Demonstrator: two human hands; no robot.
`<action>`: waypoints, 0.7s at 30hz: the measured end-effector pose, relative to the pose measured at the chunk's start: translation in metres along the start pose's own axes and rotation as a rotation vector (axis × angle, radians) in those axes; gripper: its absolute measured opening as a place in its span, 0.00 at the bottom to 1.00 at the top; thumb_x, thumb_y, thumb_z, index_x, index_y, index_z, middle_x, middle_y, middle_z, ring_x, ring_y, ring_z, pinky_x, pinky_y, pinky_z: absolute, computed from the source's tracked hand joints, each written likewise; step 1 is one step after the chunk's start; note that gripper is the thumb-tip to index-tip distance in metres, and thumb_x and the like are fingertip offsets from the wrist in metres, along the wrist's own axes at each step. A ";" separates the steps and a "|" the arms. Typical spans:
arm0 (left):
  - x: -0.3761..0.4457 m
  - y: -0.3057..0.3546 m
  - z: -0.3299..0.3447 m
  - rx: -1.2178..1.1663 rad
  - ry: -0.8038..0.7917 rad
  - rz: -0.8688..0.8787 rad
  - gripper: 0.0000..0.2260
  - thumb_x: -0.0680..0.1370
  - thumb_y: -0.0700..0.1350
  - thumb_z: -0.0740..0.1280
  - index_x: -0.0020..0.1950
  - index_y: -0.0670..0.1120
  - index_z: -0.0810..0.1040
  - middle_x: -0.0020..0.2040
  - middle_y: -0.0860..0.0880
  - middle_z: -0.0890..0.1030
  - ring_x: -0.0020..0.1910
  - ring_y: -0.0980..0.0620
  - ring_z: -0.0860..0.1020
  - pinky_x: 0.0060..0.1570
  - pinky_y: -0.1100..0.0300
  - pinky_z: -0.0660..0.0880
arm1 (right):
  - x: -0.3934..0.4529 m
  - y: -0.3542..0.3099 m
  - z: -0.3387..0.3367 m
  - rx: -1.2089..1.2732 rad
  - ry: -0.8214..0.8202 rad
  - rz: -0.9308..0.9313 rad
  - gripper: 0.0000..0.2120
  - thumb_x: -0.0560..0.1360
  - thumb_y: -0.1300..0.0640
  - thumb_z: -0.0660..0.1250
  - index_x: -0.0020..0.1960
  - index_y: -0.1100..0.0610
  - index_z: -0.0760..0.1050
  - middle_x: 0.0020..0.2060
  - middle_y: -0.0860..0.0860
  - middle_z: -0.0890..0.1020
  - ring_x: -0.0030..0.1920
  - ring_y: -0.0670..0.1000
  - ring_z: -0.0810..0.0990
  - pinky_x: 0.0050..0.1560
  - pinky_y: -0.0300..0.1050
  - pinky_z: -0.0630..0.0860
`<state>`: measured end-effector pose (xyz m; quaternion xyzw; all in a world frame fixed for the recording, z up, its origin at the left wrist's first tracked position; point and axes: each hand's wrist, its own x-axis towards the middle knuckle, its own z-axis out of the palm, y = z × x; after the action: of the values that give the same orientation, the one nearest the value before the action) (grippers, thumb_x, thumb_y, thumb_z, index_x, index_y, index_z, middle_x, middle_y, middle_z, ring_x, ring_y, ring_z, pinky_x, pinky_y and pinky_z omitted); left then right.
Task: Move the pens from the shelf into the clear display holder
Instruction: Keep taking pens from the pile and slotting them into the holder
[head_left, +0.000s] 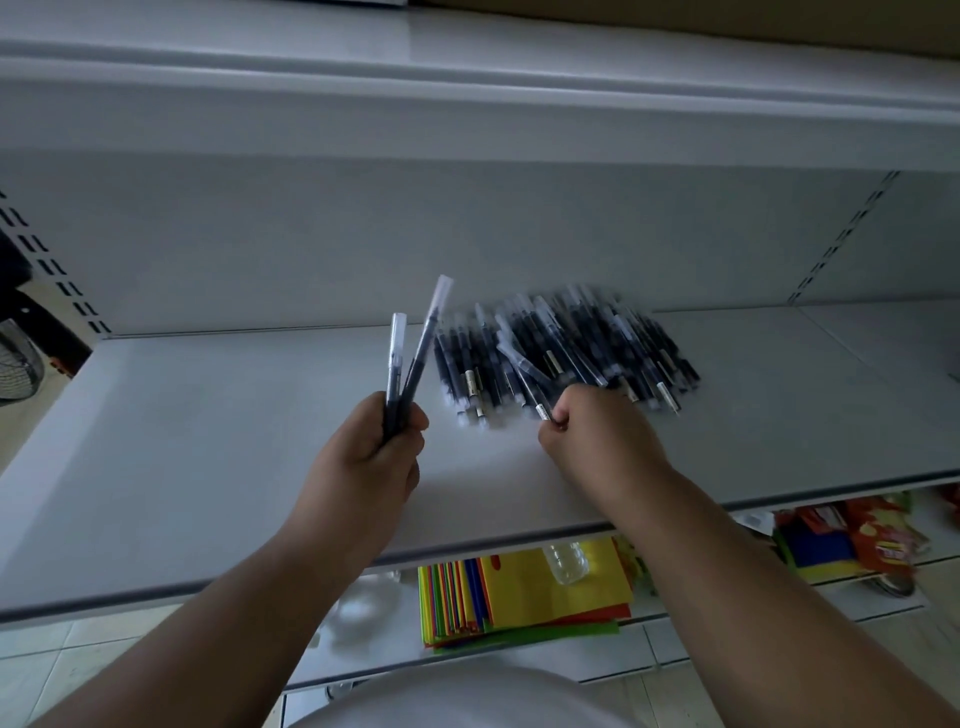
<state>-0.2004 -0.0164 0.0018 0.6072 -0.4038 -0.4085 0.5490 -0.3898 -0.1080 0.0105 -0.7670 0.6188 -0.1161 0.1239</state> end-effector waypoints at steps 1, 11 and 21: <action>0.000 0.000 0.001 -0.020 -0.009 -0.005 0.06 0.79 0.32 0.58 0.46 0.40 0.72 0.30 0.50 0.67 0.28 0.50 0.63 0.27 0.58 0.59 | -0.001 0.003 -0.001 0.067 -0.008 -0.002 0.09 0.77 0.55 0.65 0.41 0.59 0.76 0.32 0.53 0.78 0.31 0.50 0.74 0.34 0.45 0.75; 0.002 0.009 0.043 -0.100 -0.061 0.027 0.06 0.82 0.37 0.60 0.48 0.42 0.75 0.28 0.50 0.66 0.26 0.53 0.63 0.24 0.62 0.62 | -0.029 0.031 -0.033 1.010 -0.120 0.132 0.04 0.78 0.60 0.65 0.44 0.58 0.76 0.29 0.49 0.74 0.28 0.46 0.69 0.30 0.40 0.67; -0.004 0.012 0.133 -0.104 -0.018 -0.051 0.04 0.81 0.39 0.62 0.47 0.43 0.76 0.31 0.48 0.67 0.28 0.52 0.63 0.29 0.56 0.59 | 0.022 0.085 -0.052 0.854 -0.264 0.046 0.04 0.77 0.64 0.64 0.46 0.57 0.72 0.38 0.64 0.80 0.29 0.50 0.72 0.30 0.42 0.67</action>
<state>-0.3272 -0.0578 0.0052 0.5841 -0.3714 -0.4481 0.5658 -0.4807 -0.1487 0.0322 -0.6414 0.5111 -0.2596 0.5099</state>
